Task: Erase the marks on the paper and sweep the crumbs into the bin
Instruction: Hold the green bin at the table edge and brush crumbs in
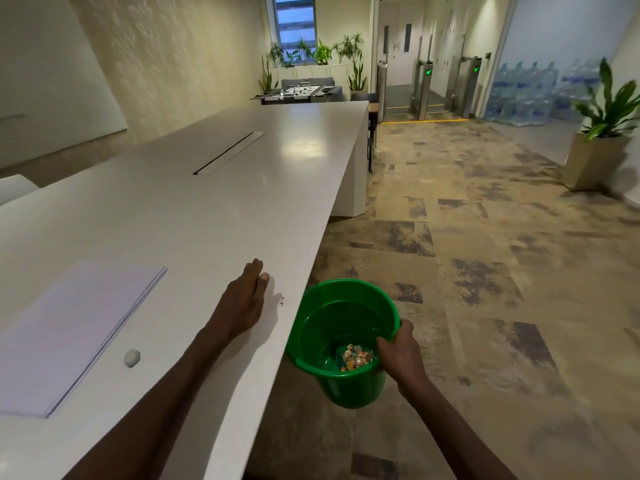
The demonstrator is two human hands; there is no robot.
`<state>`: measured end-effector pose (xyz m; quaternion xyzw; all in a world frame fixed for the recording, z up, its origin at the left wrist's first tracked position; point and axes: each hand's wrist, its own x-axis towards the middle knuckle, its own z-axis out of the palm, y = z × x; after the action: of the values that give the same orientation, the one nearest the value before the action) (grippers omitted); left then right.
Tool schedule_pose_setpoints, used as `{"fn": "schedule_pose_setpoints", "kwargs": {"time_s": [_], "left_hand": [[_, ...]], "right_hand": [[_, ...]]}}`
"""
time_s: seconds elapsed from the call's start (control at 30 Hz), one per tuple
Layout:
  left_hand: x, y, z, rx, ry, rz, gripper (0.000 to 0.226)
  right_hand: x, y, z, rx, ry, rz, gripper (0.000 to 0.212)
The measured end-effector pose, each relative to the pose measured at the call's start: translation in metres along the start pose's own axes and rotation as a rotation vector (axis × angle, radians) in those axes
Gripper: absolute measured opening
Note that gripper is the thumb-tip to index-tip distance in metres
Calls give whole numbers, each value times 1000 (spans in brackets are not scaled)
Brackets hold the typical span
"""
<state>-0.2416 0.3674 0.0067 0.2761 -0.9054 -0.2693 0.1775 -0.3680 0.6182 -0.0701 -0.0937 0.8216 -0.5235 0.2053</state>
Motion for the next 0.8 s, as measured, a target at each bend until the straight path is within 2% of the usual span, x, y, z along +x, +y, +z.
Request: {"fn": "schedule_pose_setpoints", "kwargs": {"time_s": [0.2, 0.5, 0.63, 0.8], "left_hand": [[-6, -28, 13, 181, -177, 49, 71], [-13, -24, 27, 365, -263, 91, 120], [-12, -14, 30, 381, -288, 112, 127], [-8, -11, 35, 372, -308, 140, 124]], "right_hand": [[-9, -1, 14, -14, 54, -2, 46], [-14, -5, 23, -7, 20, -10, 48], [-16, -3, 24, -3, 25, -20, 48], [-15, -3, 22, 3, 18, -14, 48]]}}
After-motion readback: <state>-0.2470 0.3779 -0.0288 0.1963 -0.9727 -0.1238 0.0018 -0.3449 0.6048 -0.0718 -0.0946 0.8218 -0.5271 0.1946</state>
